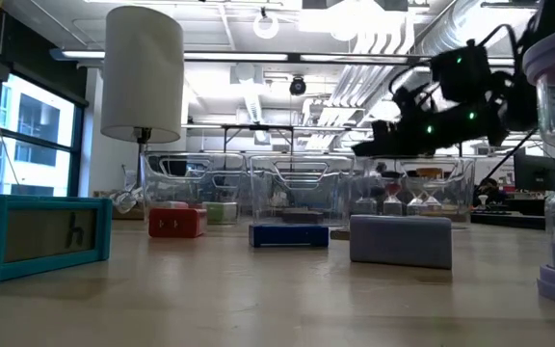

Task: Pick & Place Office items
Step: Put the blue hourglass into the right transparent bin

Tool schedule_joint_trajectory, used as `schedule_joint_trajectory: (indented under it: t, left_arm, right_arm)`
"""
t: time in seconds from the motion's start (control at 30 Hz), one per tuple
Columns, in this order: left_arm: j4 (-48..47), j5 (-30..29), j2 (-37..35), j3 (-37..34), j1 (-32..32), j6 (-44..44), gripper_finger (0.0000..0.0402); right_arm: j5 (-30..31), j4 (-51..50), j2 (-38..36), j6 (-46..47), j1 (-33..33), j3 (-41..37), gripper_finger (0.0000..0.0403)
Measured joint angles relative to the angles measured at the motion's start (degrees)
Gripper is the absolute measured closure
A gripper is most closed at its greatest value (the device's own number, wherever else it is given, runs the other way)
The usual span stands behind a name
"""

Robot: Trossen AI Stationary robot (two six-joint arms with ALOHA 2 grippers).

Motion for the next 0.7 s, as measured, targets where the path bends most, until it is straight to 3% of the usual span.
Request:
schedule_joint_trajectory:
  t: [0.33,0.57,0.7]
  left_arm:
    - [0.00,0.26,0.01,0.00,0.02,-0.04,0.0118]
    - [-0.67,10.48,1.89,-0.87,-0.04,10.28,0.0118]
    - [5.85,15.50,3.15,-6.01,0.37,6.56,0.0118]
  right_arm:
    - [4.10,-7.94,-12.53,-2.96,4.50,0.07,0.0260]
    - [3.80,-8.62,-22.26,-3.14,11.81,0.18,0.0260]
    - [3.13,-8.43,-27.06,-4.01,17.82,0.29,0.0260]
